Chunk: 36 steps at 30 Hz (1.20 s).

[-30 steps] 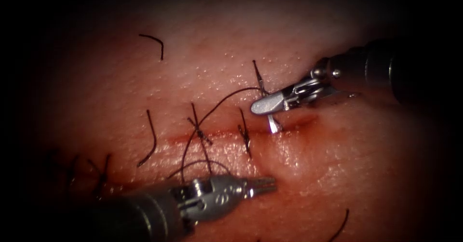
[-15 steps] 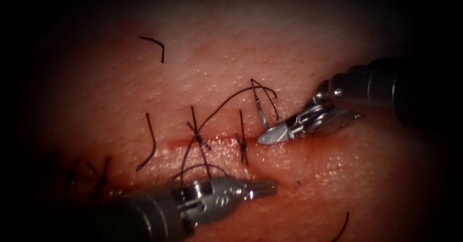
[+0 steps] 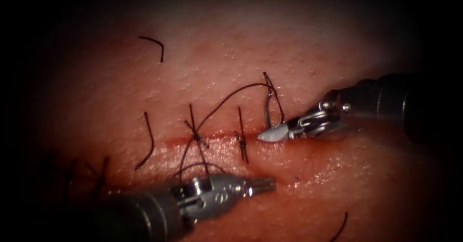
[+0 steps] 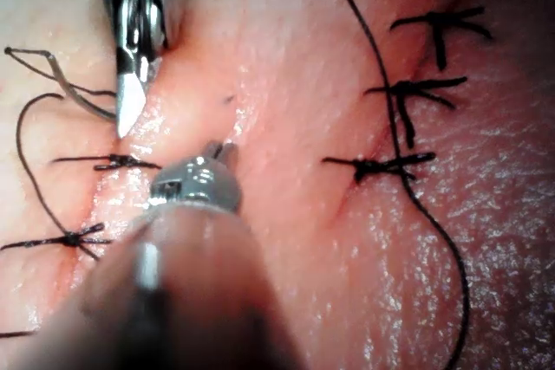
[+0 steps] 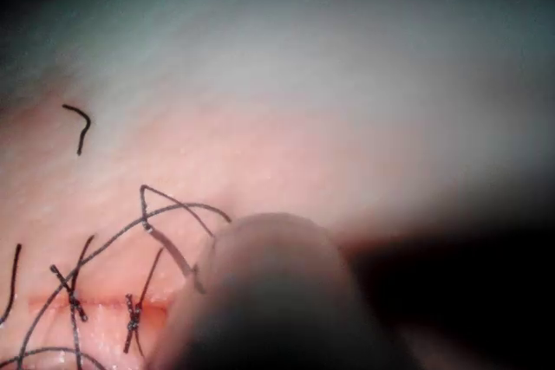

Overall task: Wound Closure
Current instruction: Throw needle into skin below wound with right gripper

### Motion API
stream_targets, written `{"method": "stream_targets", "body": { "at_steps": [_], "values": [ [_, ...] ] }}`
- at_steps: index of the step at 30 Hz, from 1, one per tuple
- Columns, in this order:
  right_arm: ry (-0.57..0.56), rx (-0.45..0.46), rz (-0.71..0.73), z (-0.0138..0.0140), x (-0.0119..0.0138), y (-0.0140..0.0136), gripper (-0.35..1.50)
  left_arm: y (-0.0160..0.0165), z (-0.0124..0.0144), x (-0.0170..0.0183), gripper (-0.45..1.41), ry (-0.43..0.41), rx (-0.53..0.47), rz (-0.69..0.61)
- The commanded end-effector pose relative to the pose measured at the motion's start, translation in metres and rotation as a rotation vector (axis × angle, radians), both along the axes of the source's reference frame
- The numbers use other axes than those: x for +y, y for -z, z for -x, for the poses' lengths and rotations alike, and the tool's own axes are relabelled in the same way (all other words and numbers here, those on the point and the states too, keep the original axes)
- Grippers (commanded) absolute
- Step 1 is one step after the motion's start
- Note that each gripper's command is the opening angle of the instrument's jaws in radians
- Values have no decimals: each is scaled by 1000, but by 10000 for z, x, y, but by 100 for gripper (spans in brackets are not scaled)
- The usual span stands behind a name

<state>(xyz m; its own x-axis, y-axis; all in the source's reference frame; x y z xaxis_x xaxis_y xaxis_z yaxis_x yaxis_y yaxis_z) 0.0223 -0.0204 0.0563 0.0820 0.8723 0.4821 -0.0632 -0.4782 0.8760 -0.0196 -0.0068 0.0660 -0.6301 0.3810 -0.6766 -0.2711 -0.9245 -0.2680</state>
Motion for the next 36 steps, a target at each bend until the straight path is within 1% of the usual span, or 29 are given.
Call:
{"method": "stream_targets", "body": {
  "at_steps": [1, 2, 3, 4, 6, 8, 12, 16, 25, 30, 33, 36],
  "values": [
    [-31, 10, 73, -6, 10, -1, 26, -4, 5, 2, -11, 0, 0, 2],
    [-64, 14, 141, -5, 16, -1, 64, -4, 5, 2, -11, 0, 0, 2],
    [-87, 13, 217, -4, 20, -1, 81, -4, 5, 2, -11, 0, 0, 2],
    [-99, 9, 255, -4, 23, -1, 91, -4, 5, 2, -11, 0, 0, 2],
    [-115, -14, 368, -1, 30, -3, 101, -4, 5, 1, -11, -1, -1, 2],
    [-127, -37, 418, 1, 35, -6, 113, -3, 4, 1, -11, -1, -1, 2],
    [-147, -91, 557, 5, 47, -15, 130, -2, 3, 0, -11, -2, -1, 1],
    [-155, -136, 667, 11, 59, -20, 130, -2, 3, 0, -11, -2, -1, 1],
    [-174, -212, 744, 25, 79, -11, 128, -2, 3, 0, -13, -2, -1, 1],
    [-179, -243, 778, 23, 94, -12, 125, -2, 3, 0, -13, -2, -1, 1],
    [-181, -260, 812, 19, 103, -18, 123, -1, 3, 0, -13, -2, -1, 1],
    [-154, -258, 819, 13, 108, -26, 123, -1, 3, 0, -13, -3, -1, 1]
  ]
}}
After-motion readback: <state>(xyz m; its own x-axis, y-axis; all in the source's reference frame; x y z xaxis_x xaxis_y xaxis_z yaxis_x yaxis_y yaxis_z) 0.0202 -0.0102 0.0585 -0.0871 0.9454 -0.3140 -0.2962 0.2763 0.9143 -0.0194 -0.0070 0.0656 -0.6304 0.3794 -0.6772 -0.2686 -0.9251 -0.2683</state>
